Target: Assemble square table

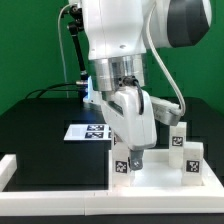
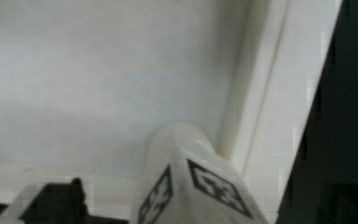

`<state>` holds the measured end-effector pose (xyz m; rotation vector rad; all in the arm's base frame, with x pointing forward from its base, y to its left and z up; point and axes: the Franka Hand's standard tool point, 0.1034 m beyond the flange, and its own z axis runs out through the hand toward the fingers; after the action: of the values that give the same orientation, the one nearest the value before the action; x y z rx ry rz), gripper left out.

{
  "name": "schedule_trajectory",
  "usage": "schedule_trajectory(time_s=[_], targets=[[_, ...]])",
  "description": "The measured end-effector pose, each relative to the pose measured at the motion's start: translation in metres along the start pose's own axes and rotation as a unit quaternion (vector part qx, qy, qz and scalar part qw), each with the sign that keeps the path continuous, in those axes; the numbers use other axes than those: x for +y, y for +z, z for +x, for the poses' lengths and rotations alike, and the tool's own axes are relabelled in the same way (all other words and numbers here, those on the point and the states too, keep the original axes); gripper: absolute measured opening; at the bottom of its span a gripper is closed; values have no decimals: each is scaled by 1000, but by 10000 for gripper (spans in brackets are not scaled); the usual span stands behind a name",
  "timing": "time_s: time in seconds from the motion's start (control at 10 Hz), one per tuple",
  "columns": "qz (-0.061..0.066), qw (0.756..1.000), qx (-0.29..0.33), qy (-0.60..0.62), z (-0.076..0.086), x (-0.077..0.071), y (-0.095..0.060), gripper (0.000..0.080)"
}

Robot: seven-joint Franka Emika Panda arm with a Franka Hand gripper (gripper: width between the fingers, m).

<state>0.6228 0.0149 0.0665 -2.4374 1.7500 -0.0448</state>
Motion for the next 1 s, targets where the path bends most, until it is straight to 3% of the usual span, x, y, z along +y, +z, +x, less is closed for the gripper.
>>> schedule_trajectory(time_s=[0.2, 0.5, 0.8, 1.0], targets=[[-17, 986, 6, -165, 2, 0, -2, 649], [-17, 945, 7, -325, 11, 0, -5, 649], [-11, 951, 16, -308, 15, -1, -5, 630], [-10, 975, 17, -219, 16, -1, -5, 286]])
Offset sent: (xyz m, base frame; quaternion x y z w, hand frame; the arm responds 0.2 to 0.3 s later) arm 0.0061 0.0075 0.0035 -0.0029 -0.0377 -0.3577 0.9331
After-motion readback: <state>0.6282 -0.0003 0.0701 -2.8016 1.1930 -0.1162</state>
